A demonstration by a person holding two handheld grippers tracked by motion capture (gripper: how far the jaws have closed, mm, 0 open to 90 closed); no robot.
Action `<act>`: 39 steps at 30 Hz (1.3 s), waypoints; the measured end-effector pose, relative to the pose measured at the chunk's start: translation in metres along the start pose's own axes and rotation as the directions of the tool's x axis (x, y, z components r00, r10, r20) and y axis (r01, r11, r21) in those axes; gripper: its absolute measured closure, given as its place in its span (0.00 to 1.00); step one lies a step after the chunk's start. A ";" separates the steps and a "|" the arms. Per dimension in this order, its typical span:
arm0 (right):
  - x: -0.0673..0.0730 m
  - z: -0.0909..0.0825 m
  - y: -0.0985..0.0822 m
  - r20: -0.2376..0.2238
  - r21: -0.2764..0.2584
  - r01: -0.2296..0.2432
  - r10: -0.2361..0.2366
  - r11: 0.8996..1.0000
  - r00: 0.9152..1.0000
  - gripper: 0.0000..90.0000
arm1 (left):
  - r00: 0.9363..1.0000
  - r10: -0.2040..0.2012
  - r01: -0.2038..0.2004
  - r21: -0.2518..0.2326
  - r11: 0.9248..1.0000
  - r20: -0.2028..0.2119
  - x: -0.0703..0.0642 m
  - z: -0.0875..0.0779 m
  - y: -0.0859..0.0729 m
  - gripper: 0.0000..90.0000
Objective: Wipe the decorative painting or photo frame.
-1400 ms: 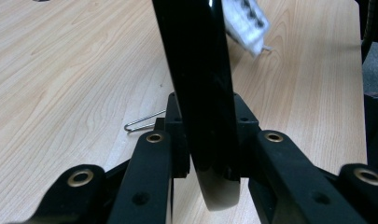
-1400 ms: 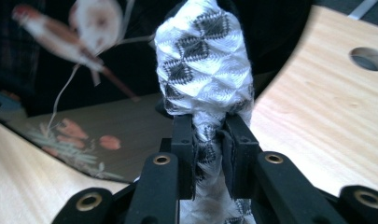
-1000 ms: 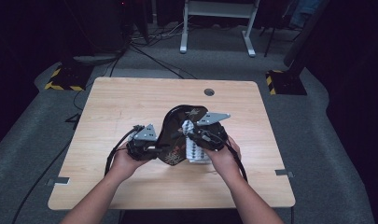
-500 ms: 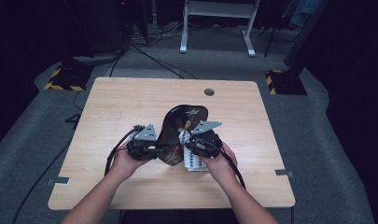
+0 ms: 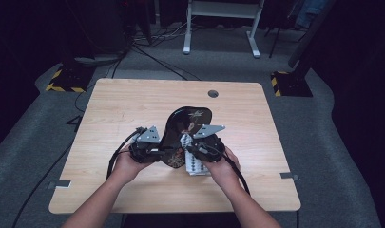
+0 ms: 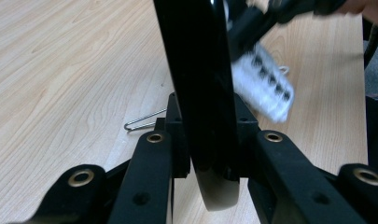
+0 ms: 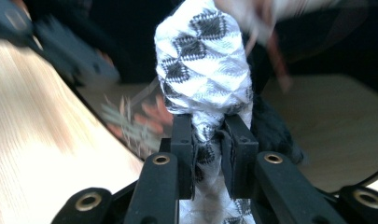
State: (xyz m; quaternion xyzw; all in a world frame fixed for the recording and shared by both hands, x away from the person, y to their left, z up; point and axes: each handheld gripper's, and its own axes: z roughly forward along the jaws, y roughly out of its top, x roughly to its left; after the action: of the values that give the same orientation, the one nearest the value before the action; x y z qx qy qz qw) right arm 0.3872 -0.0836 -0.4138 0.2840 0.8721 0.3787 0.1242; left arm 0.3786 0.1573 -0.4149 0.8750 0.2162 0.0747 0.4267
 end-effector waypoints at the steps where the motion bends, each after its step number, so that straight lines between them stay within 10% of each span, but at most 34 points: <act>1: 0.000 0.003 -0.004 -0.003 0.009 -0.004 0.004 1.000 1.000 0.86 | 1.000 -0.001 0.001 -0.001 1.000 0.002 0.000 0.000 0.000 0.85; 12: -0.012 -0.026 0.023 0.046 -0.052 -0.001 0.003 0.999 0.999 0.86 | 1.000 -0.004 0.004 0.000 1.000 0.003 0.000 0.000 0.000 0.85; 22: -0.014 -0.005 -0.002 0.033 0.011 -0.034 0.033 0.999 0.999 0.86 | 1.000 -0.002 0.002 -0.001 1.000 0.003 0.000 0.000 0.000 0.85; 30: -0.023 -0.035 0.025 0.061 -0.078 -0.026 0.031 0.997 0.998 0.86 | 1.000 -0.003 0.003 0.000 1.000 0.001 0.000 0.000 0.000 0.85; 39: -0.021 -0.007 -0.007 0.031 -0.012 -0.061 0.061 0.998 0.998 0.86 | 1.000 -0.003 0.003 0.000 1.000 0.002 0.000 0.001 0.000 0.85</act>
State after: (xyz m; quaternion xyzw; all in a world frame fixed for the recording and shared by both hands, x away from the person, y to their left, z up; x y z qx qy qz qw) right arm 0.3982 -0.1033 -0.4142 0.3156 0.8589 0.3825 0.1279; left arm 0.3787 0.1569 -0.4151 0.8748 0.2170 0.0732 0.4269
